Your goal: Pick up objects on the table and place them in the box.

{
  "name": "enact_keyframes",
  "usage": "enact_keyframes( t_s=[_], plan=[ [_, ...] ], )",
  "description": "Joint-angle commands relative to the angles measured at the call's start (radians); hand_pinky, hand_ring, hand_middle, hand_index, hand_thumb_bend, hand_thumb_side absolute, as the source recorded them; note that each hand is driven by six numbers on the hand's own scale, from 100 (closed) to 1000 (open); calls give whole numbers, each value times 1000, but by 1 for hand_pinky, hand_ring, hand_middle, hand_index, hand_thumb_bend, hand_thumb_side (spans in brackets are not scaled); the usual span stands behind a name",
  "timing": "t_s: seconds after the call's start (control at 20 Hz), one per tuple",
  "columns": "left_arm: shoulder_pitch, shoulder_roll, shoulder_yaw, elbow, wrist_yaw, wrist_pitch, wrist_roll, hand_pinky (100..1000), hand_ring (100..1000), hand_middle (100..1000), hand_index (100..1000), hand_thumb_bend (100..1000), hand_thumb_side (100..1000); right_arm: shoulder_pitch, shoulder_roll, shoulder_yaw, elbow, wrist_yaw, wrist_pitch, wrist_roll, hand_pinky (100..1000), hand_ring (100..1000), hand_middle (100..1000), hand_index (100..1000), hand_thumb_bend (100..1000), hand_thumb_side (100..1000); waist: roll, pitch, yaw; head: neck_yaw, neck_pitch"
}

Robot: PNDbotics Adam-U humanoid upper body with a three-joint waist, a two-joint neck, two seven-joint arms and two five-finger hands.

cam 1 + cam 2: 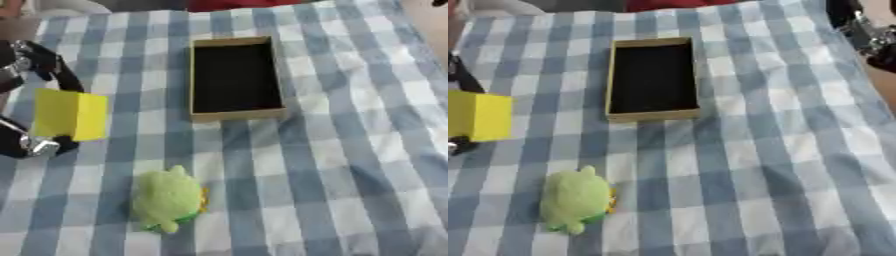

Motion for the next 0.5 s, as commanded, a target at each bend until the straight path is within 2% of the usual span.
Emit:
enact_keyframes(
  t_s=[0.05, 0.15, 0.3, 0.5],
  plan=[
    [-100, -27, 0, -9, 18, 3, -29, 740, 740, 479, 663, 309, 100, -22, -12, -1, -16, -13, -3, 7, 575, 727, 695, 779, 100, 967, -1, -12, -5, 12, 5],
    [-178, -60, -12, -9, 28, 17, -44, 740, 739, 478, 662, 303, 100, -32, -7, 2, -16, -18, -6, 11, 575, 726, 695, 779, 100, 965, 0, -10, -13, 20, 5],
    [-285, -101, -29, -9, 22, 43, -61, 755, 740, 479, 663, 345, 100, -42, -4, 5, -16, -23, -8, 17, 575, 726, 695, 779, 100, 963, 1, -8, -23, 32, 5],
    [-381, -152, -55, 1, -4, 65, -104, 757, 732, 474, 657, 330, 100, -51, -2, 6, -16, -28, -10, 21, 575, 726, 695, 779, 100, 961, 5, -6, -36, 42, 5]
  ],
)
